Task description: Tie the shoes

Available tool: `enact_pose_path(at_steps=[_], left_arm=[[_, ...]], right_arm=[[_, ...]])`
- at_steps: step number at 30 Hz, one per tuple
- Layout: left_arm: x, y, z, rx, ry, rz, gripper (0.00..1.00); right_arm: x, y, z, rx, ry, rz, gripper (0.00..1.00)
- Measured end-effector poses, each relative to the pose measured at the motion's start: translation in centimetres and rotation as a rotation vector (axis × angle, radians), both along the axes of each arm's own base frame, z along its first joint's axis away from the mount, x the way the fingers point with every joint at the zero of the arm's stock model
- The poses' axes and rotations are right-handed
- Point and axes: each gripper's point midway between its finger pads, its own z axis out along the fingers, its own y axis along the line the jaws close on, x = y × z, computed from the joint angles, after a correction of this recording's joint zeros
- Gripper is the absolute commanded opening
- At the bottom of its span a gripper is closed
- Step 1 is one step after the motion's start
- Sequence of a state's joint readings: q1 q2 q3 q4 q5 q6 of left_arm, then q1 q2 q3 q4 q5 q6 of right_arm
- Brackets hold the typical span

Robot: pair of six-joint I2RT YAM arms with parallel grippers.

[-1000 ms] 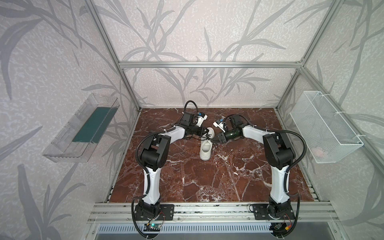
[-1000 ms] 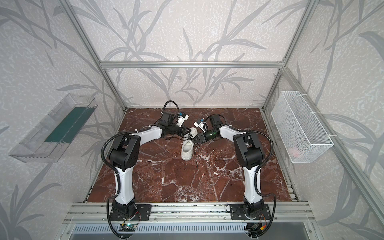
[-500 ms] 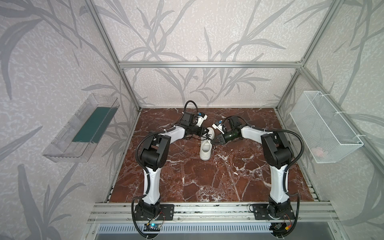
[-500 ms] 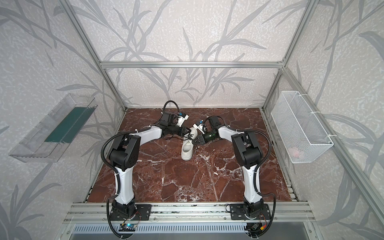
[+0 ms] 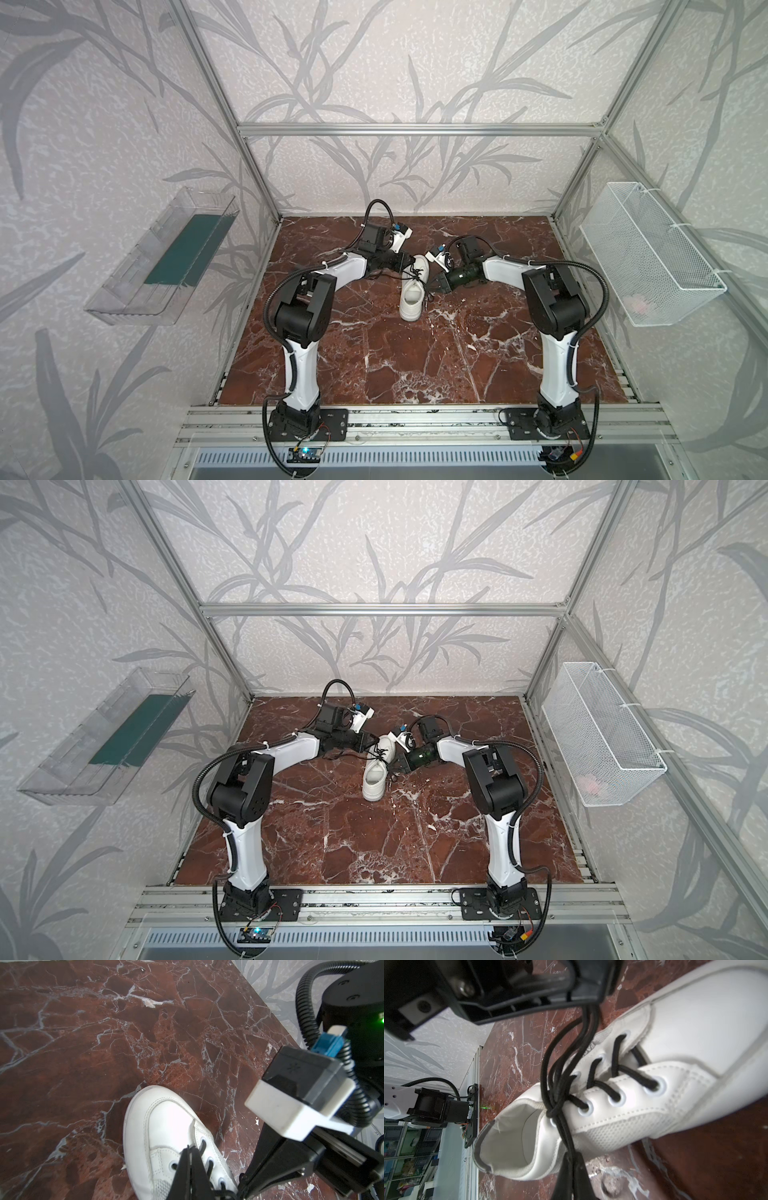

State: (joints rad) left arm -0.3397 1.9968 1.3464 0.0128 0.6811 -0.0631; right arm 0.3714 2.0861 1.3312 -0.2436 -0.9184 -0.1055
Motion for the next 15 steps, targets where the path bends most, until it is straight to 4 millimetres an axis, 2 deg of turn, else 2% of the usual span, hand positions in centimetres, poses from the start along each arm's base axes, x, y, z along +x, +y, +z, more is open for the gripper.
enact_pose_path(at_steps=[9, 15], left_arm=[[0.1, 2.4, -0.2, 0.016, 0.005, 0.052, 0.00], [0.1, 2.9, -0.5, 0.027, 0.007, 0.062, 0.00]], right_arm=[[0.1, -0.7, -0.3, -0.019, 0.000, -0.021, 0.00], [0.1, -1.0, -0.4, -0.022, 0.006, -0.025, 0.00]])
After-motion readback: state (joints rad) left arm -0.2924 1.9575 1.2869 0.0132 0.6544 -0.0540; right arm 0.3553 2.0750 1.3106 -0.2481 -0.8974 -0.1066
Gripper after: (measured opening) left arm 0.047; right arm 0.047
